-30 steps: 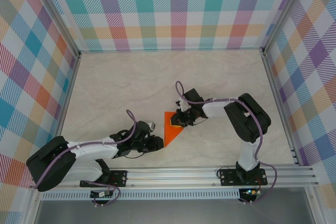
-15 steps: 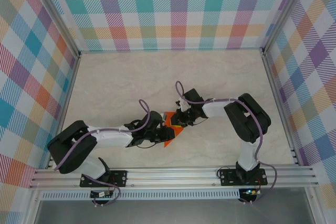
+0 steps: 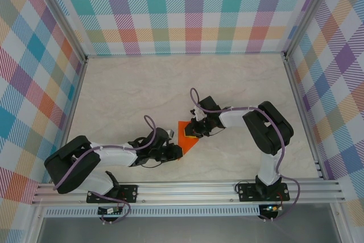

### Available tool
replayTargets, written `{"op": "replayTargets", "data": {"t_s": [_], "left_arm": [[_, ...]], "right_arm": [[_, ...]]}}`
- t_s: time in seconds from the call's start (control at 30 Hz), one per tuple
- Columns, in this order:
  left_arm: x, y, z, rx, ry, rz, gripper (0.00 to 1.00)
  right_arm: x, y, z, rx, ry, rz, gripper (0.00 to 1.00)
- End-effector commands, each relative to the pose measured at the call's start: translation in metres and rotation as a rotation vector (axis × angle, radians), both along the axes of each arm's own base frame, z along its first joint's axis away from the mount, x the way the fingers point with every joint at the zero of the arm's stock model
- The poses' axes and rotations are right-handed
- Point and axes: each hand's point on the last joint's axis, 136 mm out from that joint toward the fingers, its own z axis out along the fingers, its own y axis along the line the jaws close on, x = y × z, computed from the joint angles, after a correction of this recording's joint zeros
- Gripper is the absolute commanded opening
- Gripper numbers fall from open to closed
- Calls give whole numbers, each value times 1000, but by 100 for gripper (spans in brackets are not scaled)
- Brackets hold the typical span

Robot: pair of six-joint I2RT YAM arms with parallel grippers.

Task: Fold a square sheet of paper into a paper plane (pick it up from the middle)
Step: Fourth fold the wing at the center of the table.

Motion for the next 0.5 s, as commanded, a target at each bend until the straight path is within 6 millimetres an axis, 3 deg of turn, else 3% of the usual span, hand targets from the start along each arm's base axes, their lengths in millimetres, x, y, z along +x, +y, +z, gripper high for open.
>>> {"op": "replayTargets", "data": {"t_s": [0.0, 0.17, 0.47], "left_arm": [[-29, 31, -29, 128, 115, -15, 27], [-25, 23, -14, 78, 83, -30, 27], [5, -2, 45, -57, -68, -1, 28]], "right_arm": [[-11, -35, -59, -229, 52, -60, 16], [-10, -34, -56, -222, 51, -58, 16], [-10, -34, -55, -222, 49, -62, 16]]}}
